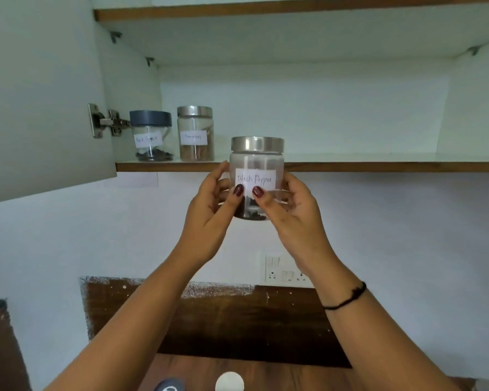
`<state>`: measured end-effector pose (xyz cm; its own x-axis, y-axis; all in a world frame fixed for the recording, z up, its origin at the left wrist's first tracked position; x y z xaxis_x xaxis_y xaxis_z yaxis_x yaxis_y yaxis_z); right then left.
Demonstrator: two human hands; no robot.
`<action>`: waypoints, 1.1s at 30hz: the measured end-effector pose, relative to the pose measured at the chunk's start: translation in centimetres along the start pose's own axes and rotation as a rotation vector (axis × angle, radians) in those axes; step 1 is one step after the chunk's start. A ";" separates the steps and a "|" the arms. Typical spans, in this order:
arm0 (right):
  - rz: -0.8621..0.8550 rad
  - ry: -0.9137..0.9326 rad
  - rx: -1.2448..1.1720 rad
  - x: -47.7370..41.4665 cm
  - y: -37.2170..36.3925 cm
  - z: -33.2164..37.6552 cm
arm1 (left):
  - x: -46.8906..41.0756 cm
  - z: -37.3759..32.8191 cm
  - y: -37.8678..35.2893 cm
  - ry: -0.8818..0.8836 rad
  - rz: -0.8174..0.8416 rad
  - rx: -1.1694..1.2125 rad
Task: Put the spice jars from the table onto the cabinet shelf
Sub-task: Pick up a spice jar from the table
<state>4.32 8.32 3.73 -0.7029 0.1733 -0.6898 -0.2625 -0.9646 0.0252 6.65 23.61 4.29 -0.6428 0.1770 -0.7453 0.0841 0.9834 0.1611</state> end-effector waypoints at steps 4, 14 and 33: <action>0.031 0.048 0.007 -3.6 -0.5 1.8 | -3.1 -0.5 1.5 -0.081 -0.055 -0.155; 0.113 0.052 0.281 -12.0 -2.2 1.5 | -10.2 1.4 3.5 -0.086 -0.101 -0.405; 0.204 -0.048 0.622 -17.1 -3.2 -2.6 | -12.8 5.9 2.8 -0.085 -0.127 -0.654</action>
<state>18.87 7.89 13.54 -0.8039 0.0217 -0.5943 -0.4439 -0.6869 0.5755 19.60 24.37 10.43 -0.5527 0.0905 -0.8285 -0.4839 0.7745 0.4074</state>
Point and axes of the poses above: each hand's wrist, its own x-axis away from the middle knuckle, its own y-axis out of the back of the hand, z = x × y, the point moved 8 cm from there along -x, towards the middle knuckle, and after that the axes turned 1 degree about y, right-handed, at the moved point
